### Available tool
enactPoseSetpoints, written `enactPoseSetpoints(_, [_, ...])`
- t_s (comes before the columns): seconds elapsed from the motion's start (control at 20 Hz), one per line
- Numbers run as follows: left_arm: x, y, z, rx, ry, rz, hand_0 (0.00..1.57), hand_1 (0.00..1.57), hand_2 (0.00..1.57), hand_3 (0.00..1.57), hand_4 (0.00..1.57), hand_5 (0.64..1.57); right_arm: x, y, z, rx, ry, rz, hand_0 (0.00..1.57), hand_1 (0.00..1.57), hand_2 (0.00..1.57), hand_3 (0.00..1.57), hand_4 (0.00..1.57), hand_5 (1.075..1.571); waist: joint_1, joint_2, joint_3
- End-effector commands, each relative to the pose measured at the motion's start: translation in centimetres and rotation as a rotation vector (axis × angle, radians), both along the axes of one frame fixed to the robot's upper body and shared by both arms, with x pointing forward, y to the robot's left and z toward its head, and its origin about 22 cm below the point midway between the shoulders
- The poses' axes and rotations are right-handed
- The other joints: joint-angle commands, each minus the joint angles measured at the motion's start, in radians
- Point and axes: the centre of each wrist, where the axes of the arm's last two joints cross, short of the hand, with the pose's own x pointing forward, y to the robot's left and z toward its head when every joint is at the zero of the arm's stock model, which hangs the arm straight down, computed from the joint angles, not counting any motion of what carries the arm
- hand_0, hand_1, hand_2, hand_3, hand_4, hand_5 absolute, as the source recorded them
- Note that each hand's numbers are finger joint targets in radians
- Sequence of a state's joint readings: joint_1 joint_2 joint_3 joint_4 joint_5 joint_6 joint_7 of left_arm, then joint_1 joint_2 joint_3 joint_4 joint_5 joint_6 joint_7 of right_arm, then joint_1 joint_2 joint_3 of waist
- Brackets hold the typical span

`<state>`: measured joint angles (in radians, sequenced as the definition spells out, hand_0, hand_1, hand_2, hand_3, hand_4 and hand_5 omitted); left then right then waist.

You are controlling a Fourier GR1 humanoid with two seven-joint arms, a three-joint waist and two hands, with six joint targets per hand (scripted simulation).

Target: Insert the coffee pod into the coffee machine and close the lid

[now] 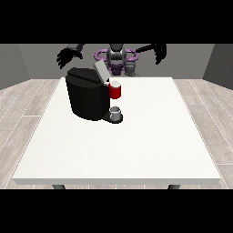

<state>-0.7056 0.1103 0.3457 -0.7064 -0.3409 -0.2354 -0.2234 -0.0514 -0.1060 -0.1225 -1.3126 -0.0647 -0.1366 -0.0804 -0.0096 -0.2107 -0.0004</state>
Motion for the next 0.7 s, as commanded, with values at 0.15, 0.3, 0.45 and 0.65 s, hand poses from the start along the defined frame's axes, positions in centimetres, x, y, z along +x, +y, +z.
enactPoseSetpoints(0.15, [-3.4, 1.0, -4.3, -0.12, 0.092, 0.03, 0.0, 0.0, 0.0, 0.0, 0.0, 1.571, 2.1, 1.6, 4.1, 0.0, -0.077, 0.133, 0.0, 0.0, 0.0, 0.0, 0.26, 1.571, 0.049, -0.055, 0.0])
enactPoseSetpoints(0.3, [-4.6, -0.4, -5.7, -0.19, 0.149, 0.041, 0.0, 0.0, 0.0, 0.0, 0.0, 1.571, 1.7, 1.0, 4.4, -0.04, -0.1, 0.18, 0.0, 0.0, 0.0, 0.0, 0.0, 1.571, 0.075, -0.087, 0.0005])
enactPoseSetpoints(0.45, [-4.4, -0.3, -4.6, -0.211, 0.076, 0.021, 0.0, 0.0, 0.0, 0.0, 0.14, 1.571, 3.9, -0.1, 7.6, -0.023, -0.152, 0.208, 0.0, 0.0, 0.0, 0.0, 0.0, 1.571, 0.099, -0.027, 0.0006])
enactPoseSetpoints(0.65, [-6.1, 0.1, -5.5, -0.23, 0.093, 0.016, 0.0, 0.0, 0.0, 0.0, 0.0, 1.571, 4.6, 2.0, 8.4, -0.06, -0.139, 0.252, 0.0, 0.0, 0.0, 0.0, 0.0, 1.571, 0.14, -0.032, 0.0004])
